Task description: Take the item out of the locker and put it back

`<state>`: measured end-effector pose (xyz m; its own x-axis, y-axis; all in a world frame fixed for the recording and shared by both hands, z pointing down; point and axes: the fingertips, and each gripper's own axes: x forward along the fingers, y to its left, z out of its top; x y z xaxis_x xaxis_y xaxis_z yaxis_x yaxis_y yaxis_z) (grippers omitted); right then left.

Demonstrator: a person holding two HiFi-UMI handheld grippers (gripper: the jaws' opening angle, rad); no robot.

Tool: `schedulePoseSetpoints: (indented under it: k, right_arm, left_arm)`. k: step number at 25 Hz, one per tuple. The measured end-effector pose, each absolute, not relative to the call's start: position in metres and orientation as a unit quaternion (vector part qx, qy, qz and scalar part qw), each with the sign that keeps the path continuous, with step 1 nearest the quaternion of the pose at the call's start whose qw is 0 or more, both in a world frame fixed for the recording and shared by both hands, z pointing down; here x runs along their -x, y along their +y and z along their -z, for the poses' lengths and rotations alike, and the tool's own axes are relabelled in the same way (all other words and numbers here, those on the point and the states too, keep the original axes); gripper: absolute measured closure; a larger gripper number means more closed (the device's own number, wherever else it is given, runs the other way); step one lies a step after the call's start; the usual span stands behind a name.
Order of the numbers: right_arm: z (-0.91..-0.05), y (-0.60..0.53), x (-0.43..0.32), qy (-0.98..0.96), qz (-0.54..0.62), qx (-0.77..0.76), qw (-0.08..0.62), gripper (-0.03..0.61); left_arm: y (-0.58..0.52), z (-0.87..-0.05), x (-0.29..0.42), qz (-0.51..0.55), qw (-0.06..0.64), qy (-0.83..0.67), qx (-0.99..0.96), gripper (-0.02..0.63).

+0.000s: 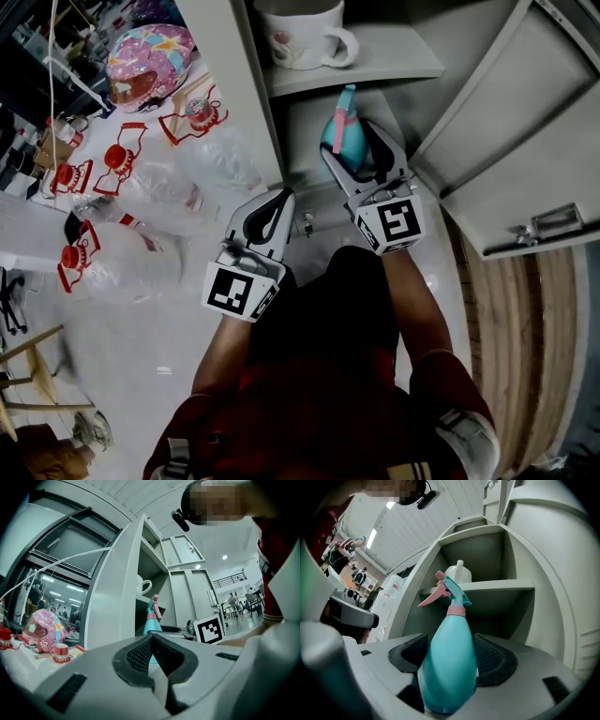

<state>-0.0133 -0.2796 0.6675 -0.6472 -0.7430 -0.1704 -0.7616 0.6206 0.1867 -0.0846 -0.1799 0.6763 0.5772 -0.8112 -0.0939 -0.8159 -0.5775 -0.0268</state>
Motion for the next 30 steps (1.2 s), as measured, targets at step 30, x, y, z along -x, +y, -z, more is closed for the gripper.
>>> schedulePoseSetpoints:
  k: [30]
  right_arm:
    - [-0.668,-0.311,0.046,0.881,-0.208,0.402,-0.137,0.267]
  left_arm:
    - [-0.163,-0.673,0.078,-0.037,0.050,0.469,0.881,0.607]
